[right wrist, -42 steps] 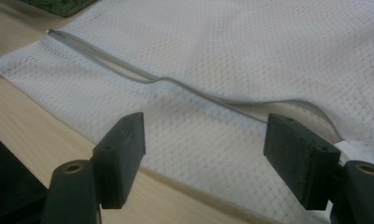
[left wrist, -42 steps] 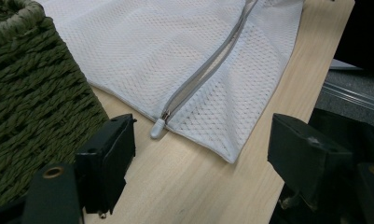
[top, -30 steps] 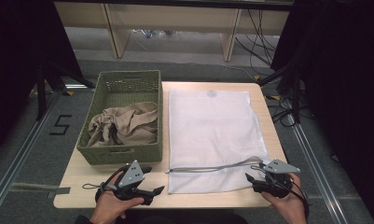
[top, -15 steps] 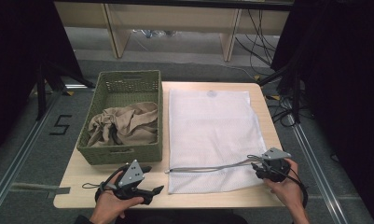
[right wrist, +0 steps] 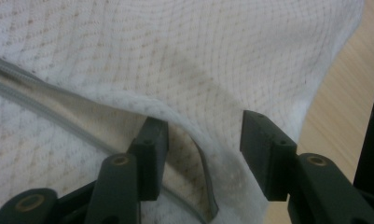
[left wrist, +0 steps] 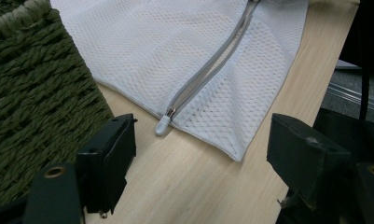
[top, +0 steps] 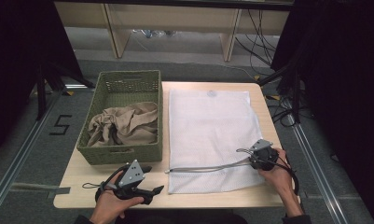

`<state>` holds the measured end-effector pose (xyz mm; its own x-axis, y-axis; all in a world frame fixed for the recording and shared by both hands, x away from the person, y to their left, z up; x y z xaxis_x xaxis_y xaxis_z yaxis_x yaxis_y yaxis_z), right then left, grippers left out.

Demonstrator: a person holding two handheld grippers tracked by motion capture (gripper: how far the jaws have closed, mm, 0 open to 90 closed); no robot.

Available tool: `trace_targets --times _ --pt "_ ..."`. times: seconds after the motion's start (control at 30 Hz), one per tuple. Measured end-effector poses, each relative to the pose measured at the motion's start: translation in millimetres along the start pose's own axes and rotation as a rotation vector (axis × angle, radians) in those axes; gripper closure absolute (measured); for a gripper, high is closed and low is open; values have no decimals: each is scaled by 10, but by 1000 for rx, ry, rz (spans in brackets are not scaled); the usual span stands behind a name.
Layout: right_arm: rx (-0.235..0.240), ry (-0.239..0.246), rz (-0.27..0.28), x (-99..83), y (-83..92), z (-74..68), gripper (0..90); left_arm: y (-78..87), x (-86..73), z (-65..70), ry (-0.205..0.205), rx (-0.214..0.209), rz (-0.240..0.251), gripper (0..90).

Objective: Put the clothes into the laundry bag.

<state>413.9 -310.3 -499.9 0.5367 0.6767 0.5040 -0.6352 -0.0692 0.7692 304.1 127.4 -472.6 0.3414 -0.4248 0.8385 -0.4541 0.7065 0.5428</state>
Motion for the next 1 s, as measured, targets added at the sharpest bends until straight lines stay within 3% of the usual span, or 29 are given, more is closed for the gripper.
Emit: trace_targets --times 0.17,0.27,0.33,0.37,0.4,0.43,0.7,0.83,0.87,0.9,1.0 --pt "24 1 29 111 -40 -53 569 11 -5 2 3 6 -2 239" --pt "48 33 62 211 -55 -113 610 14 -2 -3 5 9 1 239" --pt "87 33 76 311 -75 -204 643 8 0 3 0 7 -2 239" --pt "98 44 68 338 -87 -232 656 2 -4 2 -3 1 4 240" --pt "100 92 74 373 -112 -236 677 9 -3 5 -5 7 -2 241" --pt "113 84 62 392 -117 -267 682 8 -4 3 -3 7 4 241" --pt "124 97 91 511 -120 -348 741 9 -3 1 -6 12 5 241" --pt "155 98 104 568 -130 -397 760 16 -3 -6 -14 15 2 243" --pt "162 129 121 588 -140 -394 766 17 -3 -8 -16 19 7 243" --pt "165 106 111 595 -125 -423 775 19 -1 -5 -8 19 2 243" --pt "170 137 126 634 -119 -445 800 9 -2 -3 -7 17 8 244"
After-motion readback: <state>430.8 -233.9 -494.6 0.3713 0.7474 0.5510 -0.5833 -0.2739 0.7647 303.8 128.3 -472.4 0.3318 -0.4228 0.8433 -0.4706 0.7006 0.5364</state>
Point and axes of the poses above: each handheld gripper's, and its own axes: y roughly backward along the jaws, x roughly out of its top, z roughly to its right, the point moved 1 cm from there along -y, roughly forward along the jaws, and after that the axes turned 2 degrees about -x, right-handed, at the moved point
